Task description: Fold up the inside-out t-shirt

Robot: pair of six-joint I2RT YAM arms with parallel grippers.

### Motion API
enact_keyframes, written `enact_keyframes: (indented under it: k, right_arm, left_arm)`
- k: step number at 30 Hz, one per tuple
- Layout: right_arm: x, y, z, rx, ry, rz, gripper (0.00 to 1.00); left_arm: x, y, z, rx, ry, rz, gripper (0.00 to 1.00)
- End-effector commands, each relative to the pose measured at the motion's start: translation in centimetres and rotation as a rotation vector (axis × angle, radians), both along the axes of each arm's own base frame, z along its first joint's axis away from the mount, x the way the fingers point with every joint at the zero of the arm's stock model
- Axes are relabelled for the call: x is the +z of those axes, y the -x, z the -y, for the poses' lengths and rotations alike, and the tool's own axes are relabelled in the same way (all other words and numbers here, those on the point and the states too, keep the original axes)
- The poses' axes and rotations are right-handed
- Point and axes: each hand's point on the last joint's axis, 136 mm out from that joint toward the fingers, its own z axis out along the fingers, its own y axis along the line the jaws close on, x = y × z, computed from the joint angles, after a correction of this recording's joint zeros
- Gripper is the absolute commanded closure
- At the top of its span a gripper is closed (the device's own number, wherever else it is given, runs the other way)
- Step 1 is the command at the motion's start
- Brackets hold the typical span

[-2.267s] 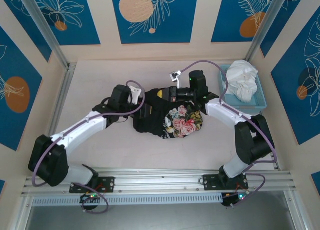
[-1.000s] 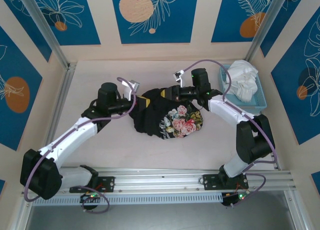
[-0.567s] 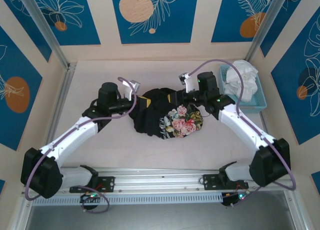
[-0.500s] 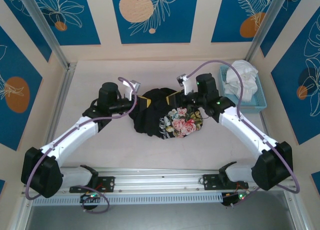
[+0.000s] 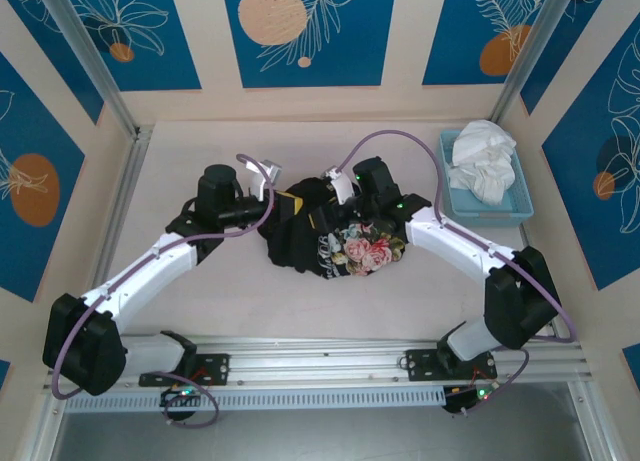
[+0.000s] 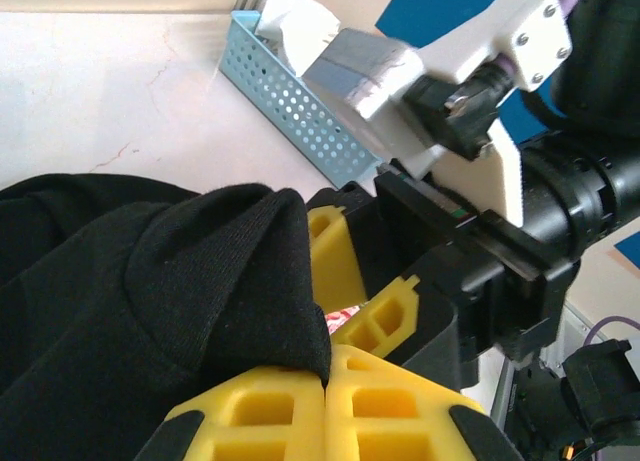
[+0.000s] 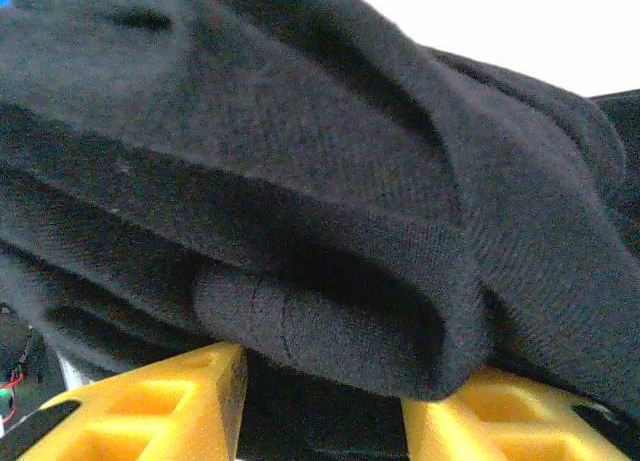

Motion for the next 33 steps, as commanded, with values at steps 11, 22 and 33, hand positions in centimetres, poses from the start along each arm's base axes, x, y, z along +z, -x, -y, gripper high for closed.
enact_keyframes:
  k: [11,22,33]
  right_arm:
    - [3.4,-1.7,-1.6,0.000,-0.132,0.058,0.88]
    - [7.4,0.9,3.3,0.018,-0.298,0.012,1.00]
    - [14.1,2.2,5.7,0.087,-0.493,0.003,1.00]
  left_arm:
    - [0.0,-0.2,-0.2,0.004,0.007,0.010,1.00]
    - [-1.4,-2.5,-2.3,0.176,-0.077,0.006,1.00]
    - [-2.7,-3.6,-4.2,0.285,-0.182,-0.023,1.00]
